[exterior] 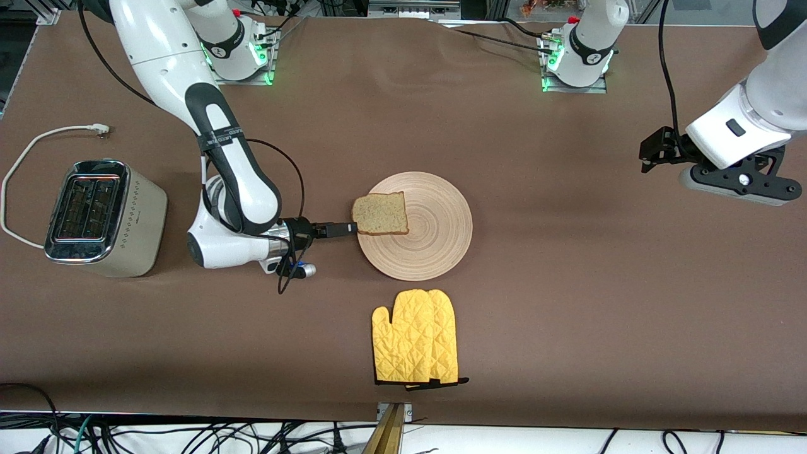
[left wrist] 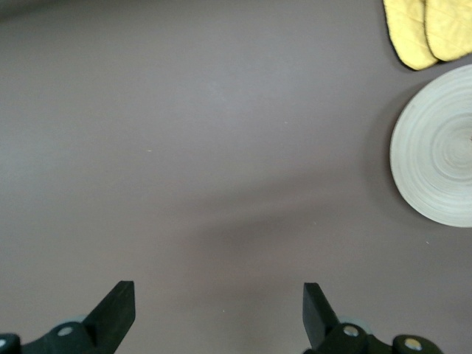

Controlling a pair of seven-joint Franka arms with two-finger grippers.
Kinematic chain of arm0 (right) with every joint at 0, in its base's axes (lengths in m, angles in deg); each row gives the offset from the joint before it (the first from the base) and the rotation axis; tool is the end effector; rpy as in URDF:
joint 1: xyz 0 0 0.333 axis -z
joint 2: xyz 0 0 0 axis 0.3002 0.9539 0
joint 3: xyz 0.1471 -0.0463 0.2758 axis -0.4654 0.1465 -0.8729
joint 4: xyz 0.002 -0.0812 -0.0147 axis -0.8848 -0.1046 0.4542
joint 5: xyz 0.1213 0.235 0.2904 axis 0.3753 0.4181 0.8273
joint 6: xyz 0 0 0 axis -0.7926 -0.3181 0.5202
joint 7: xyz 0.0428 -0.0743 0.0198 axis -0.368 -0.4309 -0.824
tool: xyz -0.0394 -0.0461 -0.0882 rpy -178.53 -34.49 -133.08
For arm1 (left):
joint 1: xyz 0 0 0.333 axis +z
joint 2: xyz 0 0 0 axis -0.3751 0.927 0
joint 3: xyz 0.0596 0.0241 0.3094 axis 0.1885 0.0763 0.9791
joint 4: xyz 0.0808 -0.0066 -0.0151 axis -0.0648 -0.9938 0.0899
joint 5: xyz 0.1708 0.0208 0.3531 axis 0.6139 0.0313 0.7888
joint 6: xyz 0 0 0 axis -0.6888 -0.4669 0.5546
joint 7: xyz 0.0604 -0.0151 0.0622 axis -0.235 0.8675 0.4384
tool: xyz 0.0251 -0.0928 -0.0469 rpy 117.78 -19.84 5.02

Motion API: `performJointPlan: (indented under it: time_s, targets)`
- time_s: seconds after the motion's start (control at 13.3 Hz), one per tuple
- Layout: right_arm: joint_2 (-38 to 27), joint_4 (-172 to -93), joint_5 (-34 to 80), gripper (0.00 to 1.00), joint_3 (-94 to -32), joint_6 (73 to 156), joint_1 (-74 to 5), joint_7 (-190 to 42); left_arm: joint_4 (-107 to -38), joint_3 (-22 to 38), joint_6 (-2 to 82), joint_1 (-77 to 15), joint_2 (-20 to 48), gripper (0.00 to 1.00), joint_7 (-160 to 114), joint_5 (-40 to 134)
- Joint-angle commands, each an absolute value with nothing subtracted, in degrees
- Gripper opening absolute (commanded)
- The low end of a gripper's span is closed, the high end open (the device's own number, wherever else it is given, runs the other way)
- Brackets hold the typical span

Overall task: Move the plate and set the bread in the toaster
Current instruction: 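Close the right gripper on the bread slice's edge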

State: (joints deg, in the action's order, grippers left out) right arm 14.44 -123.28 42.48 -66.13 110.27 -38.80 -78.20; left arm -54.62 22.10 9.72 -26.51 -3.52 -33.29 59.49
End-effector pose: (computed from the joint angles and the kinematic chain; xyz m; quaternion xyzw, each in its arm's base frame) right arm 0.6178 0.2751 0.1878 -0.9065 0.0294 0.2013 0.3699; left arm 0.5868 -0.0788 0.6054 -0.9937 0.1050 0.0285 0.0261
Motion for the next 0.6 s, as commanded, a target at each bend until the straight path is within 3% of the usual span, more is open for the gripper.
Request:
performJointPlan:
  time_s: [0.0,0.15,0.3,0.45,0.53]
  targets:
    - [16.3,-122.7,44.5,1.00,-65.8,112.5,-40.5,-79.2,-63.2,27.0,18.4,-27.6,-6.5,1.00,-36.7,56.1]
    - [17.6,-122.7,46.1,1.00,-65.8,113.2,-40.8,-80.6,-66.6,28.6,19.0,-27.6,-9.7,1.00,-36.2,56.1]
    - [18.1,-122.7,47.4,0.97,-65.8,113.2,-40.9,-82.1,-65.7,28.4,18.2,-27.1,-9.8,1.00,-35.9,56.0]
    - [17.7,-122.6,47.4,0.66,-65.8,112.5,-40.9,-82.1,-63.7,28.2,18.1,-27.3,-8.8,1.00,-36.0,56.1]
    - [17.6,-122.5,47.3,0.65,-65.8,112.4,-40.9,-81.8,-63.7,28.1,18.1,-27.6,-8.8,1.00,-35.9,56.1]
